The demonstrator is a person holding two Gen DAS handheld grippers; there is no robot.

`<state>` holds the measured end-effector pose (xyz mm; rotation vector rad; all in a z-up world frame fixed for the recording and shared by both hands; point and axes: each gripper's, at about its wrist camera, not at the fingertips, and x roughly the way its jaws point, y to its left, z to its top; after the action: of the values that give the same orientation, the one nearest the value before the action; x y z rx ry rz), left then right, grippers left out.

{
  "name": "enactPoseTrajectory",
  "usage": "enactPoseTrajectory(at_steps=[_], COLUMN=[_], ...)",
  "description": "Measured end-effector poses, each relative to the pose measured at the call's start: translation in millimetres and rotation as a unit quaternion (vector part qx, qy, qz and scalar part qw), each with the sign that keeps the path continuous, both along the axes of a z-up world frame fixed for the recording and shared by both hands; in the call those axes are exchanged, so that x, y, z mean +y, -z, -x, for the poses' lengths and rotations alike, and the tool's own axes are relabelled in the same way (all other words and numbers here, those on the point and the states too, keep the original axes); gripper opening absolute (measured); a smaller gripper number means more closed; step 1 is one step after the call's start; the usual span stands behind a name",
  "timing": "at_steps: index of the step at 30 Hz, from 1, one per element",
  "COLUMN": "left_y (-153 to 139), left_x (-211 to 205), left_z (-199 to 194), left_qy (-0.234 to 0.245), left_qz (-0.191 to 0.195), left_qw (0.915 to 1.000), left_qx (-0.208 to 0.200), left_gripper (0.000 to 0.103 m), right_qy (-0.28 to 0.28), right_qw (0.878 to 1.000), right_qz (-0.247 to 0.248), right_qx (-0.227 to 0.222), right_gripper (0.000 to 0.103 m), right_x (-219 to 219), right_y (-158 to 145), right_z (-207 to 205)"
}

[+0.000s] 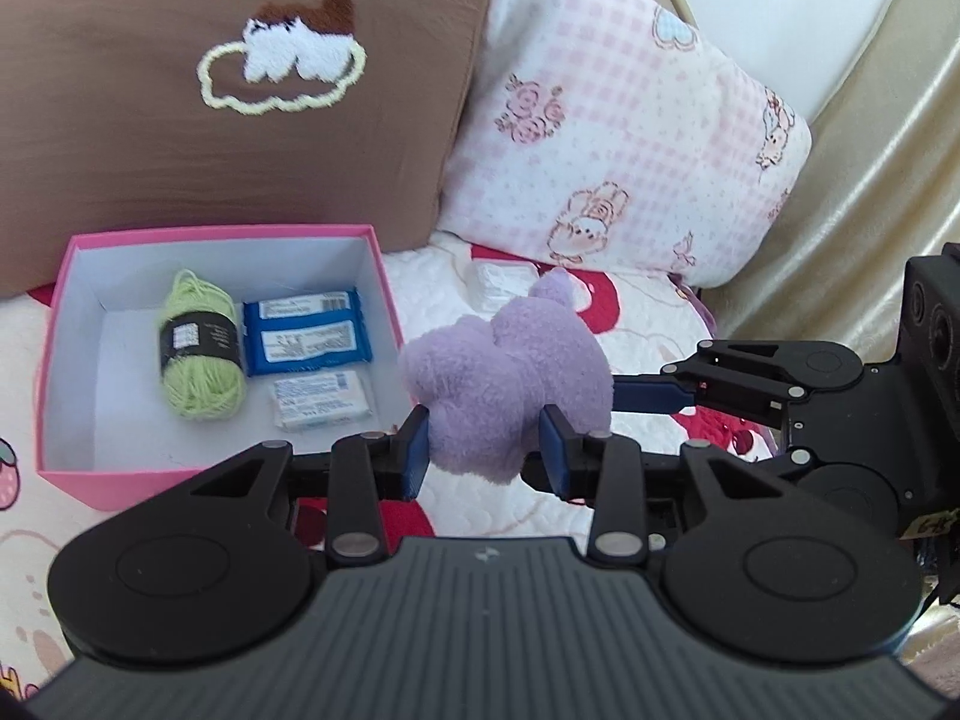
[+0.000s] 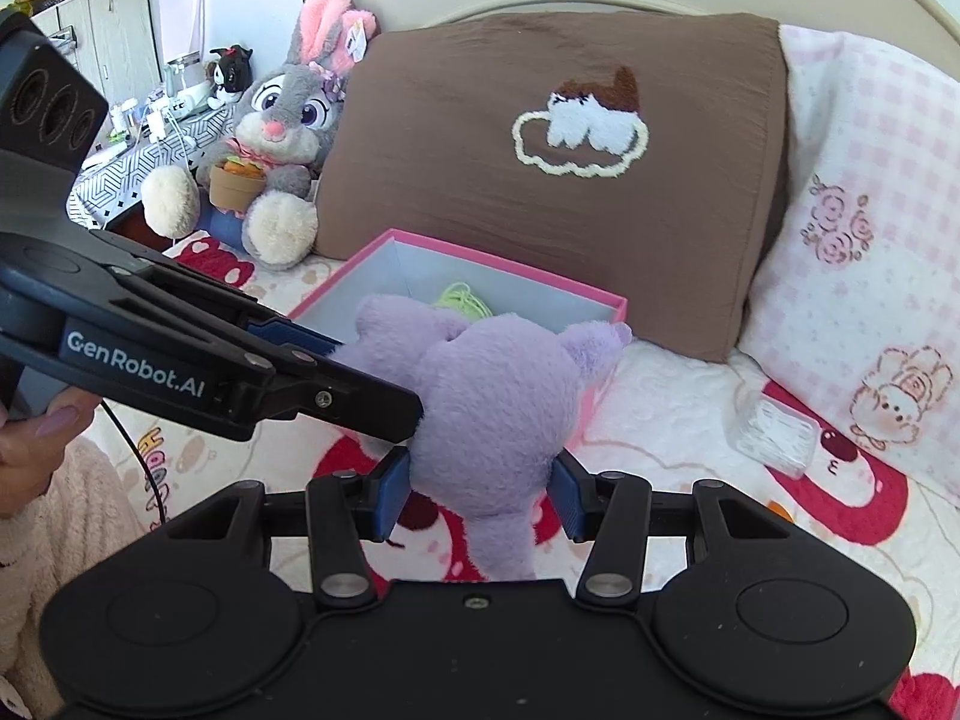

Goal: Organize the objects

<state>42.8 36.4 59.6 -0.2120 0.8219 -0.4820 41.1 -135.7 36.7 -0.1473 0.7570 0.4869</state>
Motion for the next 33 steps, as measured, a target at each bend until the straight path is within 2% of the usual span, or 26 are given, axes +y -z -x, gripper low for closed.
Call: enactPoseTrajectory(at_steps=[8, 11, 16, 19, 22, 29, 33], left_y=[-9, -12, -12, 1, 22, 44, 61], left_x=[22, 31, 45, 56, 65, 87, 102], left_z=[-19, -41, -62, -70, -86, -94, -98], left_qy=[-0.015, -0.026, -0.054, -0.074, -0.093, -0.103, -0.109], left_qz=[-0.019, -0.022, -0.013, 0.011, 0.040, 0.051, 0.060], left_qw=[0.9996, 0.9994, 0.9985, 0.9971, 0.9935, 0.9906, 0.9864], left_qx=[-0.015, 0.001, 0.003, 0.014, 0.052, 0.075, 0.107], left_gripper=[0.036, 0.036, 0.036, 0.036, 0.036, 0.036, 0.036], right_qy=[0.002, 0.002, 0.000, -0.001, 0.002, -0.009, -0.023], right_qw=[1.000, 1.000, 1.000, 1.000, 1.000, 0.998, 0.997], right_qz=[0.006, 0.008, 0.002, 0.009, 0.019, 0.027, 0.027], right_qx=[-0.005, -0.009, -0.002, 0.001, 0.013, 0.048, 0.075], right_gripper=[0.054, 0.054, 0.054, 0.054, 0.054, 0.054, 0.054], right_x=[27, 33, 43, 50, 56, 75, 86], right_y=[-11, -16, -17, -9, 7, 37, 55], right_z=[-27, -44, -78, -91, -104, -121, -122])
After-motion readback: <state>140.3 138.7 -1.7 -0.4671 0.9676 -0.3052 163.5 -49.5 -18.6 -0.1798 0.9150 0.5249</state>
